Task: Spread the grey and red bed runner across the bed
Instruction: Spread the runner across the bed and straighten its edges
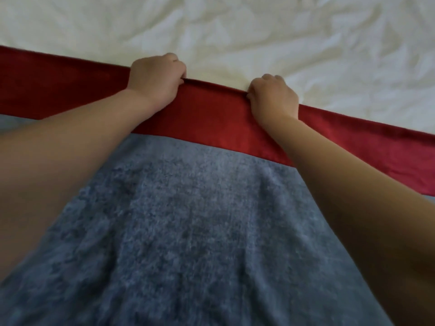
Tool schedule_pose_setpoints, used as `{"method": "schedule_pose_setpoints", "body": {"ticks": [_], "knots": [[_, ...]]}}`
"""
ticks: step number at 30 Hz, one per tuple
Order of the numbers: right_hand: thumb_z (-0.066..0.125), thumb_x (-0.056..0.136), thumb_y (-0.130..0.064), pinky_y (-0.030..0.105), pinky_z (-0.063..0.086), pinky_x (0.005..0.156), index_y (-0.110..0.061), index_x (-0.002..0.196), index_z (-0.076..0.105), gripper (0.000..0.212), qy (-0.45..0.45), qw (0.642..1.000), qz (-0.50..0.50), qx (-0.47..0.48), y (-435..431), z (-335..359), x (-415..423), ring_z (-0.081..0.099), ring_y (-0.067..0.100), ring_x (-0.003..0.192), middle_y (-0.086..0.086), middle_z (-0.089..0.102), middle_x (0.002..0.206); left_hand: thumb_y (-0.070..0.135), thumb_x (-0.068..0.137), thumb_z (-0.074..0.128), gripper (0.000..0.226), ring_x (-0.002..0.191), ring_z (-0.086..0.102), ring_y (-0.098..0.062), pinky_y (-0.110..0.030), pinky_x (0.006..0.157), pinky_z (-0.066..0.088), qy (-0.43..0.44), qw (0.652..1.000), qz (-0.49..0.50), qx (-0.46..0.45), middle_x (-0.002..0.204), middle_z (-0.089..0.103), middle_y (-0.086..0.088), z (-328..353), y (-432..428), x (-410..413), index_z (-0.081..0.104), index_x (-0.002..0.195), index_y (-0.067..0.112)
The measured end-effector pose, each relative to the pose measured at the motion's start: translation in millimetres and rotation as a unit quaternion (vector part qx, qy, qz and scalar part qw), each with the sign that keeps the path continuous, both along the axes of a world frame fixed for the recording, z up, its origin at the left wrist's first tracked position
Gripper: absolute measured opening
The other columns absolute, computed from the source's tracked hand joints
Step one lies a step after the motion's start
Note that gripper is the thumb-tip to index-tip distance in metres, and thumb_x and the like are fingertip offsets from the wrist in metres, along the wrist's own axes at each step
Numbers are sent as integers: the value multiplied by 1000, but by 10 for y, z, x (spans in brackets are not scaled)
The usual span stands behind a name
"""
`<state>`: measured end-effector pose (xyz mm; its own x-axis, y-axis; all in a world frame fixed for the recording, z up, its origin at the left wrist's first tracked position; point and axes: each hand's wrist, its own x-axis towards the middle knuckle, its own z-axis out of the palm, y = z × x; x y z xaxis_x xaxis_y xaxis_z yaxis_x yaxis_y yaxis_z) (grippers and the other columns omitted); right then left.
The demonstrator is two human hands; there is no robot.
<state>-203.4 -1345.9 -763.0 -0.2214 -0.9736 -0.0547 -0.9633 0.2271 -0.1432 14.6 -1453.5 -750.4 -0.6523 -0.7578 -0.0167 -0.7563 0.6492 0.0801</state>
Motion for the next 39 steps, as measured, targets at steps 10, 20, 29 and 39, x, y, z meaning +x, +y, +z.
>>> {"method": "schedule_pose_setpoints", "body": {"ticks": [10, 20, 29, 39], "knots": [[47, 94, -23, 45, 38, 84, -9, 106, 58, 21, 42, 999, -6, 34, 604, 86, -766, 50, 36, 103, 14, 59, 107, 11, 85, 54, 16, 85, 58, -44, -47, 66, 49, 5, 998, 43, -35, 99, 57, -21, 62, -84, 570, 62, 98, 4], [47, 95, -29, 42, 39, 79, -11, 104, 56, 21, -6, 999, -27, 26, 683, 29, -958, 52, 36, 99, 13, 59, 104, -2, 77, 48, 30, 95, 56, -43, -48, 73, 49, -19, 994, 105, -16, 105, 56, -21, 74, -3, 163, 63, 102, 8], [54, 92, -19, 47, 43, 82, -9, 110, 57, 21, 52, 997, -32, 37, 1563, 112, -2022, 54, 38, 97, 17, 58, 105, 29, 91, 53, 22, 100, 58, -28, -41, 77, 50, 87, 990, -40, 103, 110, 58, -6, 11, 1131, -1658, 60, 107, 15], [49, 94, -27, 43, 37, 84, -11, 101, 58, 20, 22, 1000, -1, 17, 1625, 30, -2735, 54, 33, 102, 12, 63, 105, 23, 91, 52, 17, 96, 61, -32, -36, 68, 45, 33, 992, -108, 58, 107, 63, -9, -75, 1616, -3015, 62, 103, 15]]}}
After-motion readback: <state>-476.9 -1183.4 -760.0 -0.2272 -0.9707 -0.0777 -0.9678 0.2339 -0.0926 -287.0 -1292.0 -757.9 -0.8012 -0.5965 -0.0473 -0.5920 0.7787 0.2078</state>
